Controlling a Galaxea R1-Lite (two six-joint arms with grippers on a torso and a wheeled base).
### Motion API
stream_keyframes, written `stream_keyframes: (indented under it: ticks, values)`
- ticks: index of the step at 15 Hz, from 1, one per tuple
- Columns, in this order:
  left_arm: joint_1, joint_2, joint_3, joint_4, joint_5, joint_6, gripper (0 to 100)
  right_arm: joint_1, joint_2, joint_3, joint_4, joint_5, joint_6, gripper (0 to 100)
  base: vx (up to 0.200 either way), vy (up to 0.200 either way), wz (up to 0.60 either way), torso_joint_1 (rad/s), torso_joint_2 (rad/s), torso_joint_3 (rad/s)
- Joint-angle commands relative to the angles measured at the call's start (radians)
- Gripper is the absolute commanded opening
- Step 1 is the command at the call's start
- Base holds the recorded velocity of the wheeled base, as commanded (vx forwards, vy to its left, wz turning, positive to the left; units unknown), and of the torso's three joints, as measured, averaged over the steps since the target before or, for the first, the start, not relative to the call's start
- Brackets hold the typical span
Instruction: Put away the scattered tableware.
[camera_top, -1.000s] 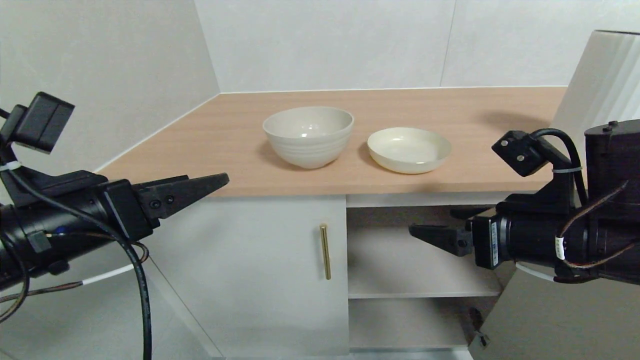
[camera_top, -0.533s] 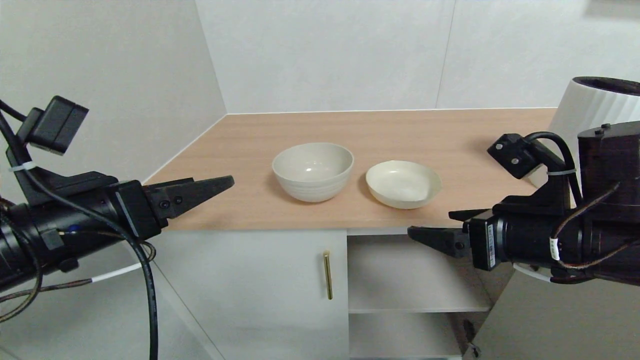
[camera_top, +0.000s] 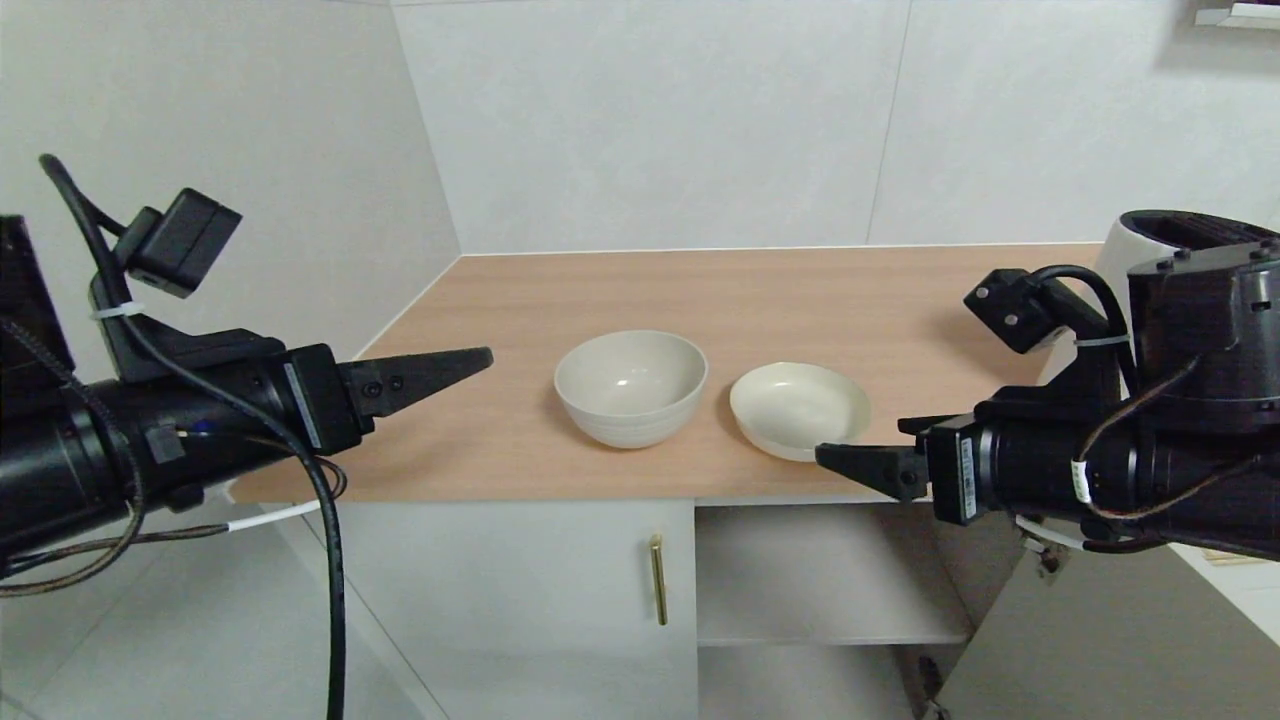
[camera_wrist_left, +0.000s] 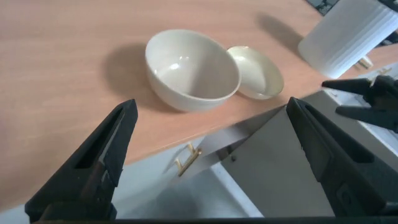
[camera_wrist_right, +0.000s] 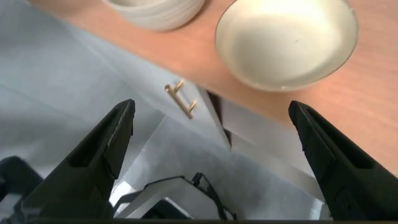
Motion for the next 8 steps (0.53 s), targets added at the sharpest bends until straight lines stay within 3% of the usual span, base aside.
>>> stream_keyframes:
  ticks: [1,2,4,5,6,7,8]
  values:
    - [0.000,0.025,-0.038,0.055,0.003,-0.002,100,-0.003,0.036,-0.041,0.002,-0.012,0.006,100,0.000,0.000,0.00,0.000,0.00,0.000]
    - [0.000,0.025,-0.041,0.062,0.006,-0.002,100,-0.003,0.043,-0.049,0.005,-0.015,0.007,100,0.000,0.000,0.00,0.000,0.00,0.000]
    - [-0.003,0.050,-0.078,0.139,0.031,-0.012,100,-0.003,0.109,-0.141,0.095,-0.150,0.045,100,0.000,0.000,0.00,0.000,0.00,0.000]
    - [-0.008,0.086,-0.111,0.177,0.104,-0.051,100,-0.003,0.132,-0.169,0.107,-0.187,0.082,100,0.000,0.000,0.00,0.000,0.00,0.000]
    - [-0.029,0.126,-0.154,0.211,0.196,-0.115,100,-0.005,0.153,-0.190,0.109,-0.210,0.105,100,0.000,0.000,0.00,0.000,0.00,0.000]
    - [-0.041,0.151,-0.174,0.219,0.239,-0.154,100,-0.011,0.165,-0.202,0.109,-0.225,0.114,100,0.000,0.000,0.00,0.000,0.00,0.000]
    - [-0.064,0.185,-0.197,0.220,0.273,-0.215,100,-0.025,0.190,-0.221,0.109,-0.265,0.130,100,0.000,0.000,0.00,0.000,0.00,0.000]
